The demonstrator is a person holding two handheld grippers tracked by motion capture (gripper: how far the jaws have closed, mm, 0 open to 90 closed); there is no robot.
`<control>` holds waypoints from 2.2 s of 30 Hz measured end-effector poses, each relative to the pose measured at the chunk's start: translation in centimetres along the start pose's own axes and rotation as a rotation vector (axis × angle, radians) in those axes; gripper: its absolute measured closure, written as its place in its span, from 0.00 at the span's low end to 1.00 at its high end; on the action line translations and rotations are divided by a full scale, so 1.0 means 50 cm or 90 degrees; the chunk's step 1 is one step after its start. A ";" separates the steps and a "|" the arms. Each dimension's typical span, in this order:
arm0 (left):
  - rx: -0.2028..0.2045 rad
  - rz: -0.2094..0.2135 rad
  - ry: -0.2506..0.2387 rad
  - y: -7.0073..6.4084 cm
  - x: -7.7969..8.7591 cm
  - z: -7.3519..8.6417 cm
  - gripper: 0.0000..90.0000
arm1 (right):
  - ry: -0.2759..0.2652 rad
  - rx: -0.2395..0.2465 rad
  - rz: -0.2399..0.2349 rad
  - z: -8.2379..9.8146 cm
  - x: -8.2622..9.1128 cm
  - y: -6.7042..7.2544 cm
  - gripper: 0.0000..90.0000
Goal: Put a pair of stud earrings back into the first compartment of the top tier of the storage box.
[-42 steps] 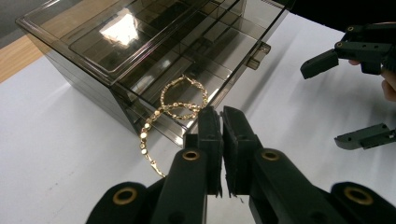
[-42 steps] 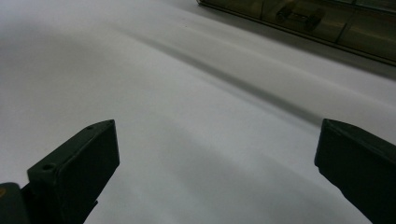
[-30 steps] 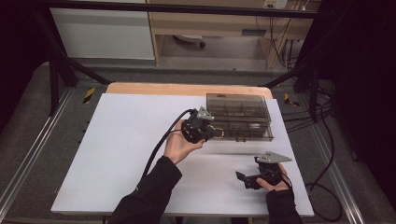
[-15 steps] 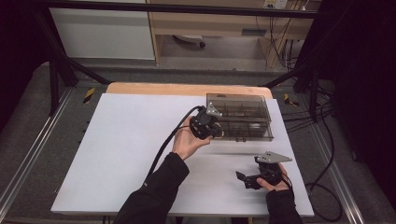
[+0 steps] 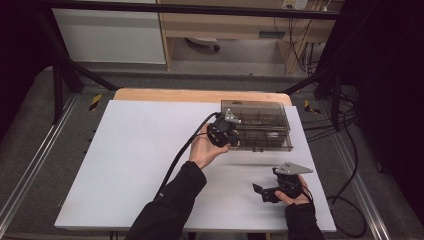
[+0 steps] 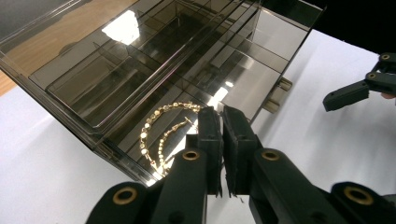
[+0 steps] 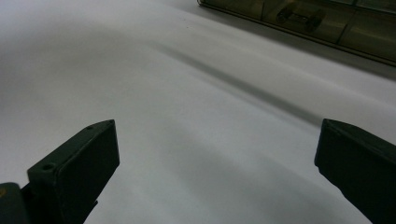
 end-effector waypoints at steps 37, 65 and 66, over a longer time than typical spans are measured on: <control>0.017 0.008 -0.026 0.003 -0.001 0.016 0.77 | -0.001 0.002 0.000 0.000 0.001 0.000 0.01; 0.068 -0.047 -0.052 0.037 0.137 0.165 0.28 | 0.000 0.004 0.003 0.000 -0.001 0.002 0.01; 0.069 -0.048 -0.056 0.038 0.142 0.171 0.27 | 0.000 0.004 0.004 0.000 -0.002 0.002 0.01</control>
Point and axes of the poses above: each handheld gripper's, and its own axes: x roughly backward along the jaws, z roughly out of its underside, y roughly to its left, the point moved 1 cm from there along -x, roughly forward along the jaws, and after that the axes turned 8 degrees about -x, right-handed, at the moved point
